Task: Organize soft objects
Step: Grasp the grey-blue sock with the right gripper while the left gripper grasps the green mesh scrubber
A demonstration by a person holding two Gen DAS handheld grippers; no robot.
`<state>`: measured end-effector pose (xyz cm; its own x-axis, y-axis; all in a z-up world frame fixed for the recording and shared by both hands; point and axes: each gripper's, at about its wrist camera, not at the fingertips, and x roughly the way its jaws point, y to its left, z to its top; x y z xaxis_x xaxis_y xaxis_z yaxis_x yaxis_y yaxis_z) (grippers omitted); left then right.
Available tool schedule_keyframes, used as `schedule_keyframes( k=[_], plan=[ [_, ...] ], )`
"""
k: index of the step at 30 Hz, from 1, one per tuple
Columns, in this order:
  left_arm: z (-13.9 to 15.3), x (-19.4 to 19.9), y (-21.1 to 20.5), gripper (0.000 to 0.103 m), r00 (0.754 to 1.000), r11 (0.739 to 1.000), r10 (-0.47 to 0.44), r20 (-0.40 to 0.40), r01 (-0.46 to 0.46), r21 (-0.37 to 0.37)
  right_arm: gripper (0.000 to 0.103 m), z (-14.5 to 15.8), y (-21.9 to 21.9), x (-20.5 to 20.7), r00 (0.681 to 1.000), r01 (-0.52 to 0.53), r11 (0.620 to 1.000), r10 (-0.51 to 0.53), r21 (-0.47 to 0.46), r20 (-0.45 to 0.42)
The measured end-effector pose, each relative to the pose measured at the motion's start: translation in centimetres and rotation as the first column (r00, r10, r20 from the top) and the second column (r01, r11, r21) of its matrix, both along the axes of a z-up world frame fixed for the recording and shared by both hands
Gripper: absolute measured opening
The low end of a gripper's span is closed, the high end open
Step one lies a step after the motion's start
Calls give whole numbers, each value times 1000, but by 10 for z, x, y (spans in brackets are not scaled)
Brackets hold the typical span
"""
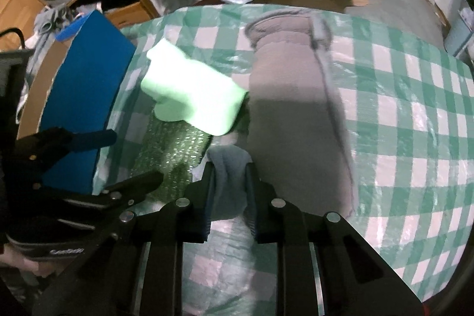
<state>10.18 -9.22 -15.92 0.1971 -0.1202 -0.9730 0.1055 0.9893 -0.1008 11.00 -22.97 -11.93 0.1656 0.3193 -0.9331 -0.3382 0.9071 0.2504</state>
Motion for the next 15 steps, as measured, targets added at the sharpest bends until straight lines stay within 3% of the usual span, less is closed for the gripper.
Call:
schedule_keyframes(
  k=[9, 13, 15],
  plan=[
    [-23, 10, -8, 81, 997, 999, 48, -55, -48, 13, 19, 4, -21, 0, 999, 39, 999, -40, 24, 8],
    [-25, 9, -13, 81, 999, 998, 25, -24, -24, 55, 19, 6, -24, 1, 999, 44, 998, -44, 35, 8],
    [-26, 8, -16, 73, 1000, 996, 10, -11, -9, 89, 19, 6, -25, 0, 999, 47, 998, -48, 39, 9]
  ],
)
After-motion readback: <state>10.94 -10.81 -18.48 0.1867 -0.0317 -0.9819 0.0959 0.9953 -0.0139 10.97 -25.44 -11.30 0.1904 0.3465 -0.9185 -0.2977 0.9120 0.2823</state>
